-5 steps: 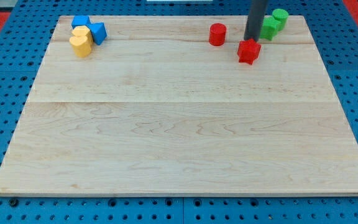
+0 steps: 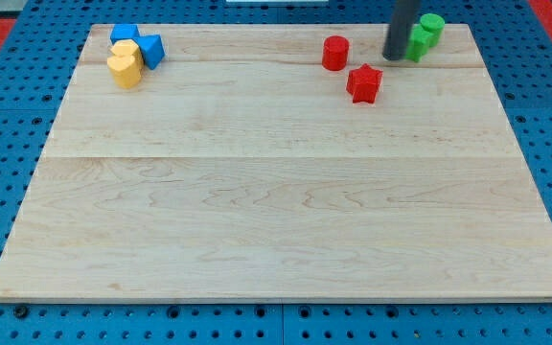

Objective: Push the red circle into the red star

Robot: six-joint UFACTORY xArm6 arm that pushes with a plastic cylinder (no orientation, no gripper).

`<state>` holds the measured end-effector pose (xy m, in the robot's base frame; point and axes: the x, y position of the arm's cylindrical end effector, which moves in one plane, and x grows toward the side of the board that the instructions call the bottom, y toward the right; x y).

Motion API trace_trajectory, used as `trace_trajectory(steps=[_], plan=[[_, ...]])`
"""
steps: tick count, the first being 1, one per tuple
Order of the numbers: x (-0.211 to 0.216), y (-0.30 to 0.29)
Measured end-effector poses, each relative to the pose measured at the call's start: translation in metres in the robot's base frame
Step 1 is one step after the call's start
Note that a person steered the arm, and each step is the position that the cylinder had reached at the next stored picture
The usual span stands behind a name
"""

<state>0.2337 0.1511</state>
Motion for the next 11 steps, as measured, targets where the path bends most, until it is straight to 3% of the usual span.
trace_trajectory(steps=[1, 3, 4, 6, 8, 9, 10, 11], plan=[[-0.041, -0.014], [0.005, -0.037], [-0.023, -0.065], [-0.015, -0.100], [0.051, -0.070], [0.010, -0.084], [0.002, -0.037], [0.040, -0.038]])
